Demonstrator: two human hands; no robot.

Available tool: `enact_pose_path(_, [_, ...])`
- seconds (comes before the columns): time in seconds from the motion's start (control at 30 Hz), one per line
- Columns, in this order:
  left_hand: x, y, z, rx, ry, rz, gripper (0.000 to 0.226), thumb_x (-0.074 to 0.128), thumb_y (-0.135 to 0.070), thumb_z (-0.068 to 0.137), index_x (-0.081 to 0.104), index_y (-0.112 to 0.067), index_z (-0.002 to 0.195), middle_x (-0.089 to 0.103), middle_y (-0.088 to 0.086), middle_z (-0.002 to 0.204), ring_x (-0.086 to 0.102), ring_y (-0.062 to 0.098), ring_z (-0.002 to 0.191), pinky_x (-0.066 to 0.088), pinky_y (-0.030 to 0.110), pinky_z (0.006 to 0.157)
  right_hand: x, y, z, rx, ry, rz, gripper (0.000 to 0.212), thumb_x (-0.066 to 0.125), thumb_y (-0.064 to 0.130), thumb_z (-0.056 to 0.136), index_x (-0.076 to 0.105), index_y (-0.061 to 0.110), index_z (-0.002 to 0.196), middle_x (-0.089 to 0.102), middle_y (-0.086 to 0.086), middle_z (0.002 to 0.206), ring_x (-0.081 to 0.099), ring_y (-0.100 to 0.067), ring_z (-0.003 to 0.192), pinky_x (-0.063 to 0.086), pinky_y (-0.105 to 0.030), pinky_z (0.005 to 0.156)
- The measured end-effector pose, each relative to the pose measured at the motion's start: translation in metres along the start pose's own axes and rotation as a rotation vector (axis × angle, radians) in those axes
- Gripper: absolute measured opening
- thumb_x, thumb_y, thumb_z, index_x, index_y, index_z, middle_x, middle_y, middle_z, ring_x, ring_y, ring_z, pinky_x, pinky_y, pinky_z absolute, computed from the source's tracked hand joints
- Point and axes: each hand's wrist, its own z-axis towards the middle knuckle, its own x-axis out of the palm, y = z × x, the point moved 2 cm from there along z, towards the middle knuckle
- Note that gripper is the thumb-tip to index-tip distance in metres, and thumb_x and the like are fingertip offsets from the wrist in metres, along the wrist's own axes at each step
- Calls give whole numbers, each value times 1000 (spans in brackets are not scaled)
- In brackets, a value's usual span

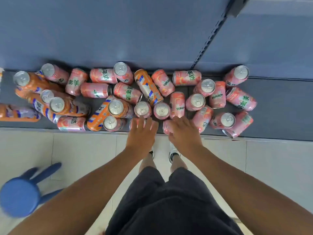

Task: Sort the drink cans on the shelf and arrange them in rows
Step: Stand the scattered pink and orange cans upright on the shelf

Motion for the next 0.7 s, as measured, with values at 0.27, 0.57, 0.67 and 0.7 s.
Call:
enact_pose_path(0.27, [34, -4, 7, 113, -26, 121, 75, 79, -29, 68, 53, -15, 137, 57, 9, 132, 51, 30, 118, 46, 41, 99, 50, -3, 12, -20, 106, -201, 69, 77, 15, 71, 47, 12, 133, 52, -11, 129, 50, -36, 111, 40, -48, 96])
enact_pose_path(0.57, [50, -5, 26, 240, -7, 148, 64, 24, -3, 81, 42, -17, 142, 56, 8, 132, 55, 27, 118, 45, 38, 103, 81, -8, 15, -48, -109, -354, 60, 56, 11, 75, 50, 13, 135, 51, -10, 121, 49, -33, 106, 39, -43, 92])
enact_pose_path(0.67, [51, -1, 29, 195, 0, 160, 77, -4, -1, 84, 46, -18, 140, 60, 6, 124, 58, 24, 109, 48, 36, 96, 81, -9, 19, -85, -111, -348, 58, 65, 10, 74, 53, 12, 130, 57, -13, 118, 55, -35, 107, 43, -43, 91])
enact_pose_path(0.7, [51, -1, 28, 185, -12, 151, 80, -10, 0, 86, 48, -18, 138, 61, 5, 121, 59, 23, 107, 48, 35, 94, 79, -10, 19, -98, -117, -339, 56, 66, 9, 74, 54, 11, 128, 58, -13, 117, 56, -35, 106, 44, -43, 90])
